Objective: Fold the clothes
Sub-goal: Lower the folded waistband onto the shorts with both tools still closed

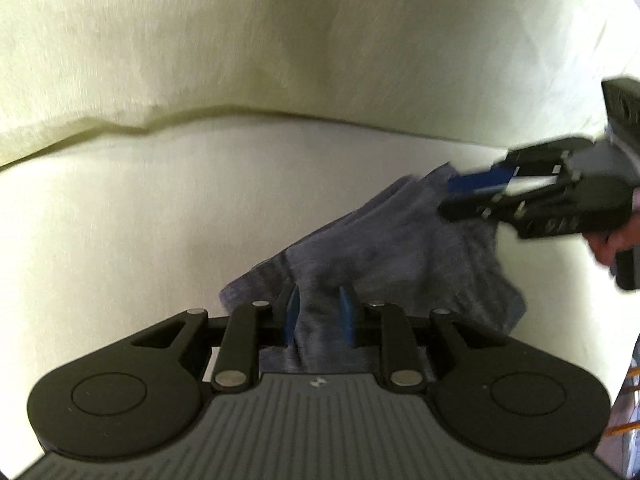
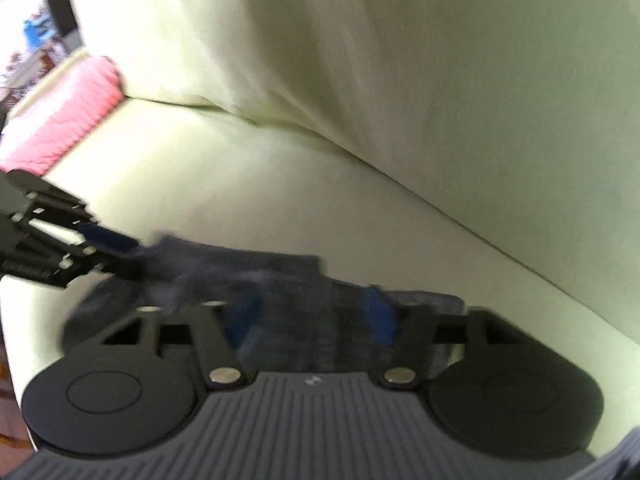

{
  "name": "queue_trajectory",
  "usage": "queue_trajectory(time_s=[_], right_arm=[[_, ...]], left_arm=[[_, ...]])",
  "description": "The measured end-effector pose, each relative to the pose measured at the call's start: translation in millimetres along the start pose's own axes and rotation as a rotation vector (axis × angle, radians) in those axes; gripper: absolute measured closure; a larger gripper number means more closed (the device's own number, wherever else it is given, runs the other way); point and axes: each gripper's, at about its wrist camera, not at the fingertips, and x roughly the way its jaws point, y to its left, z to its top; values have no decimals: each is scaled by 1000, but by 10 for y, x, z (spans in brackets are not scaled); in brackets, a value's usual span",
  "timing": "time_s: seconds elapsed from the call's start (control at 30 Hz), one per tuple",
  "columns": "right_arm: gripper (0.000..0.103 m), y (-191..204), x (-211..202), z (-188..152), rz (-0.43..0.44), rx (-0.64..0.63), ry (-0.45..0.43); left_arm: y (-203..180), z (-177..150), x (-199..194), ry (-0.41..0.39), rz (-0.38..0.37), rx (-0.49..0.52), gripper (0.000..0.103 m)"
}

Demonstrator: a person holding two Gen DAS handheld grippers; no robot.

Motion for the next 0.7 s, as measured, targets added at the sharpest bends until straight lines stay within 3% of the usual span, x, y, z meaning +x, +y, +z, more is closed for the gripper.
queue_trajectory(time_s=[0.2, 0.4, 0.57, 0.7], right_arm=[[83, -104, 421, -232, -33, 63, 74], [78, -17, -3, -195, -25, 122, -30], [78, 206, -211, -373, 45, 141, -36], [78, 235, 90, -593, -2, 142, 29]], left_arm=[[77, -162, 423, 91, 78, -30, 71], [25, -232, -107, 3, 82, -76, 74], [-138, -272, -359, -20, -14, -64, 72], [-318, -552, 82, 66, 52, 5, 70]])
